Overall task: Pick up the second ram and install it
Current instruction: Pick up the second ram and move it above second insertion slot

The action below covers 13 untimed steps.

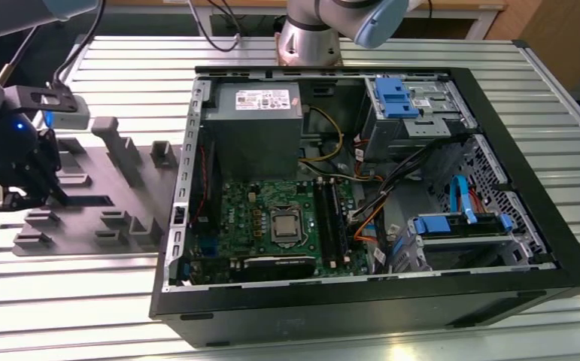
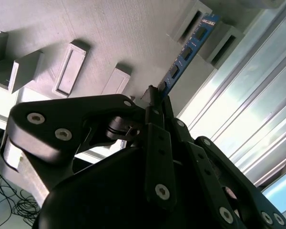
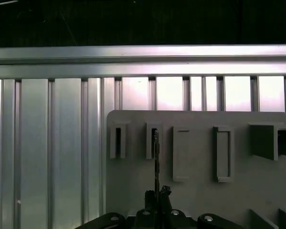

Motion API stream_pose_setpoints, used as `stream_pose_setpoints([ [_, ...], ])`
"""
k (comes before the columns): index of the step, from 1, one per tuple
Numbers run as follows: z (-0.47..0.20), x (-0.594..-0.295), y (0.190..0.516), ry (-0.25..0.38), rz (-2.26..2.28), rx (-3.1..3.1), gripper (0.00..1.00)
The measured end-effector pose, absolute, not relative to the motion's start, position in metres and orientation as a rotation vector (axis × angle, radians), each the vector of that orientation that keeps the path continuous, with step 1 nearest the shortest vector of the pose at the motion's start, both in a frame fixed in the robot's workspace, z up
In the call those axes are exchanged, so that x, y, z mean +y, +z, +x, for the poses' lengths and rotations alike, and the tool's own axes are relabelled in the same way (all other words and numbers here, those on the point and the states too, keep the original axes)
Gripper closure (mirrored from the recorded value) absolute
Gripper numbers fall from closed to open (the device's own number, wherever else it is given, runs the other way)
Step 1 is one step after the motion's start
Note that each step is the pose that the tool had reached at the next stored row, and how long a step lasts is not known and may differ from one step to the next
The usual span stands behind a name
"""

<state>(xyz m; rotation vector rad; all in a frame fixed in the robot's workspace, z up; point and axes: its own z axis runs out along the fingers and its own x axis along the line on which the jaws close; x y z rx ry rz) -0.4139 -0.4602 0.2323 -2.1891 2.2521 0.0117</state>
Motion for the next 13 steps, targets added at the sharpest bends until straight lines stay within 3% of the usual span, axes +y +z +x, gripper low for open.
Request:
stream_pose_setpoints([
  [13, -0.4139, -0.4602, 0.2424, 0.012, -2.189, 2.252, 0.86],
])
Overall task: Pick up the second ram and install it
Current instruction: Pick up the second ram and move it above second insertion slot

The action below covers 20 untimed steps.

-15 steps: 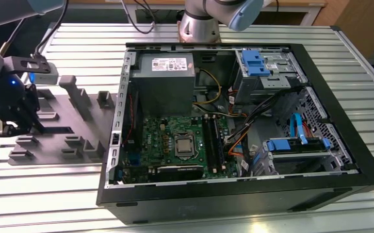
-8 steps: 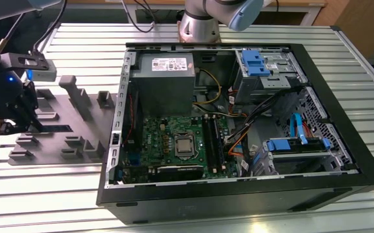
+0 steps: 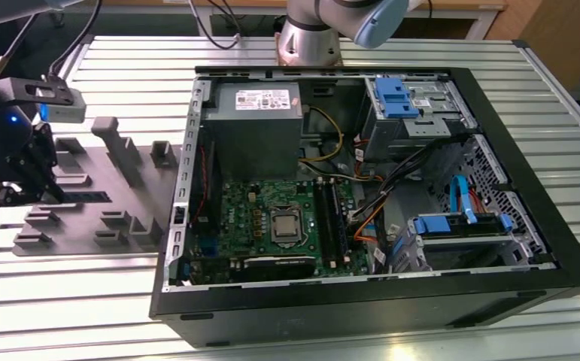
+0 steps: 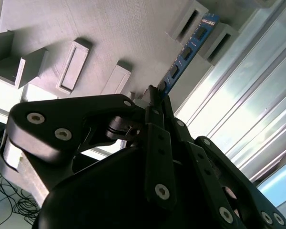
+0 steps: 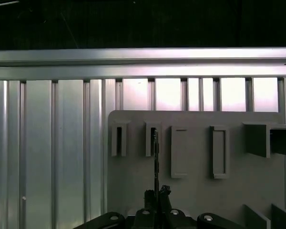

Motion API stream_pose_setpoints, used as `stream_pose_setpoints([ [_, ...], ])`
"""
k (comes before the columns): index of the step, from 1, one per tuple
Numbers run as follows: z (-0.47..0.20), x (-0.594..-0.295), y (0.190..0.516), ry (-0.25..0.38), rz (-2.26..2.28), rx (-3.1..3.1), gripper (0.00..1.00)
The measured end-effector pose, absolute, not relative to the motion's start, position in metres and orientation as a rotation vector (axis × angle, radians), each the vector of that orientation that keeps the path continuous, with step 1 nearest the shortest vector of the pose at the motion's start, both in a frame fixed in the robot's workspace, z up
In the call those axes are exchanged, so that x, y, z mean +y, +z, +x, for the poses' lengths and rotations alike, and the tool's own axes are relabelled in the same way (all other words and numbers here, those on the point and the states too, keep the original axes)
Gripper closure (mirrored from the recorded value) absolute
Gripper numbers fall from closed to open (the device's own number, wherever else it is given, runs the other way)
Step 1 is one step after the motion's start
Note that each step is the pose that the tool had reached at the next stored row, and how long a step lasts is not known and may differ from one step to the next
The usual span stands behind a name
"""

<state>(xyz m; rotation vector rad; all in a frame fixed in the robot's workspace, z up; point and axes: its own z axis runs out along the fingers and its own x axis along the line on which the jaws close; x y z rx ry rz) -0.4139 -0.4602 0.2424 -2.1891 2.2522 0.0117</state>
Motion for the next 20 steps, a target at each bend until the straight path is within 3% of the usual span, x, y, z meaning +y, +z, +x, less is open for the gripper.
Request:
stream_pose_setpoints([
  [20, -0.414, -0.460, 0.255, 0.012, -2.189, 2.252, 0.86],
])
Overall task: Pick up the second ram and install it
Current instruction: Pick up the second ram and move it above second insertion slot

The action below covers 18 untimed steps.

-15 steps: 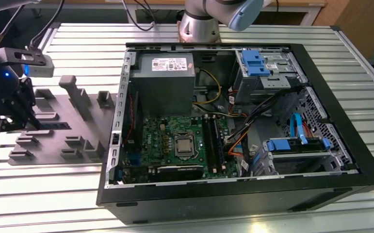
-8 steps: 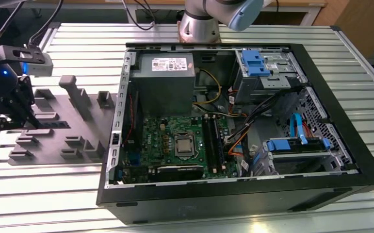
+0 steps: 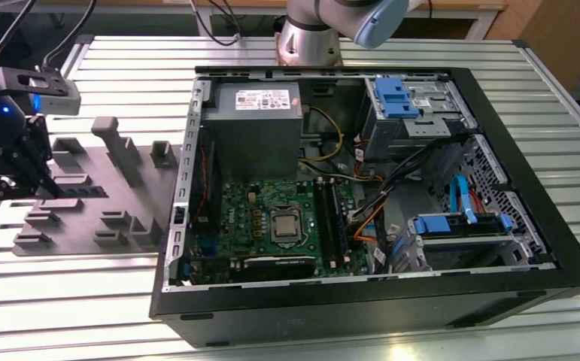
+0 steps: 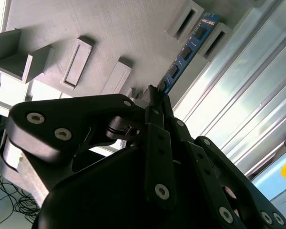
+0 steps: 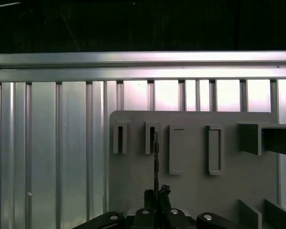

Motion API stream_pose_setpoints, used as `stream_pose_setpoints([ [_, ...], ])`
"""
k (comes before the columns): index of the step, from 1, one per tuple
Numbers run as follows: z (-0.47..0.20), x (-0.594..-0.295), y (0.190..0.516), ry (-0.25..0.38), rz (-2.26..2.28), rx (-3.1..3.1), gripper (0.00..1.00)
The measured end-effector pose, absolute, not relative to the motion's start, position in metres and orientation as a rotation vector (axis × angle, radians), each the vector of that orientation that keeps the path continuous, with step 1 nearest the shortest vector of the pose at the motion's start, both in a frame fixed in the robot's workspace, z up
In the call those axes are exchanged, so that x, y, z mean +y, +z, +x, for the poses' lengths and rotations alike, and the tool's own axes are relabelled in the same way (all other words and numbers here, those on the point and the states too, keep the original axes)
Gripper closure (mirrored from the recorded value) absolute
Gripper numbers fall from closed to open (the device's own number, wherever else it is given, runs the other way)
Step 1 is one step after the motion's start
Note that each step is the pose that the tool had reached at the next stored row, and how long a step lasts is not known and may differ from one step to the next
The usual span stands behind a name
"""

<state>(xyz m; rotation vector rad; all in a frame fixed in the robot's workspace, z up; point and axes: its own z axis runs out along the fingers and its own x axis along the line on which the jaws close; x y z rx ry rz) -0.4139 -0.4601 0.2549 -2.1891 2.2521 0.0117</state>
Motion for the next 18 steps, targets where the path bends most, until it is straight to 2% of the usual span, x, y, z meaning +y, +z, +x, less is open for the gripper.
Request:
stream_pose_setpoints([
  [18, -0.414, -0.460, 0.266, 0.012, -2.189, 2.252, 0.86],
])
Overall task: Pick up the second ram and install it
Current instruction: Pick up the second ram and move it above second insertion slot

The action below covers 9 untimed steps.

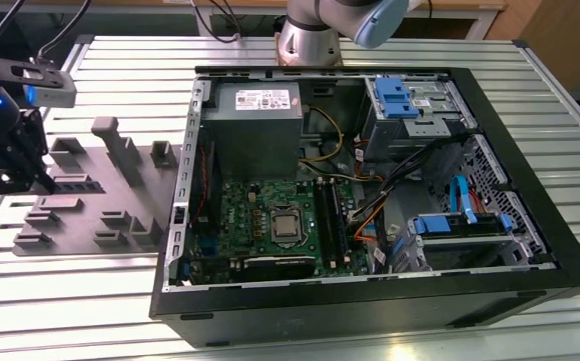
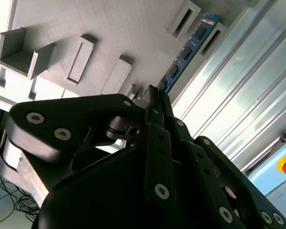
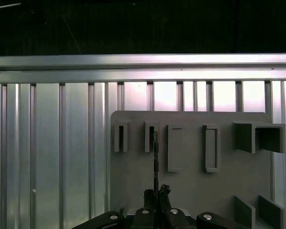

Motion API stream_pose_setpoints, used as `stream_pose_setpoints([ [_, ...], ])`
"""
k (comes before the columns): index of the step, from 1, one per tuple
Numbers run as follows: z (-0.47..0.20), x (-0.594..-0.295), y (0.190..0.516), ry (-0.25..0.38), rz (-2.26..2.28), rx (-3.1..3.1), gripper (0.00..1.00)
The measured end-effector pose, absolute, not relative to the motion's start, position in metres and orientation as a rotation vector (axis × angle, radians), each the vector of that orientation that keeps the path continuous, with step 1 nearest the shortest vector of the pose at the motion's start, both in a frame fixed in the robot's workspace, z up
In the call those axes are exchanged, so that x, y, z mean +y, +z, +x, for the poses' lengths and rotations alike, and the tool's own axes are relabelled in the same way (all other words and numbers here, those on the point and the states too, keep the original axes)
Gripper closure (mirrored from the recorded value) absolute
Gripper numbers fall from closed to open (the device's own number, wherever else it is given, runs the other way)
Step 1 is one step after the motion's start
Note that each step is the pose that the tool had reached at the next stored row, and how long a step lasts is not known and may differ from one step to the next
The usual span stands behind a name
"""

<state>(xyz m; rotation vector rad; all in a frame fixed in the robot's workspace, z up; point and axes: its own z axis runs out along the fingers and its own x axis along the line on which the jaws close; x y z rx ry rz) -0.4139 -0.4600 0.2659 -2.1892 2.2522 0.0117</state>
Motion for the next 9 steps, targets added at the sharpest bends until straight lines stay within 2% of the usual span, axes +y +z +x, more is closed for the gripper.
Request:
stream_pose_setpoints([
  [9, -0.4139, -0.4598, 0.2715, 0.012, -2.189, 2.252, 0.86],
])
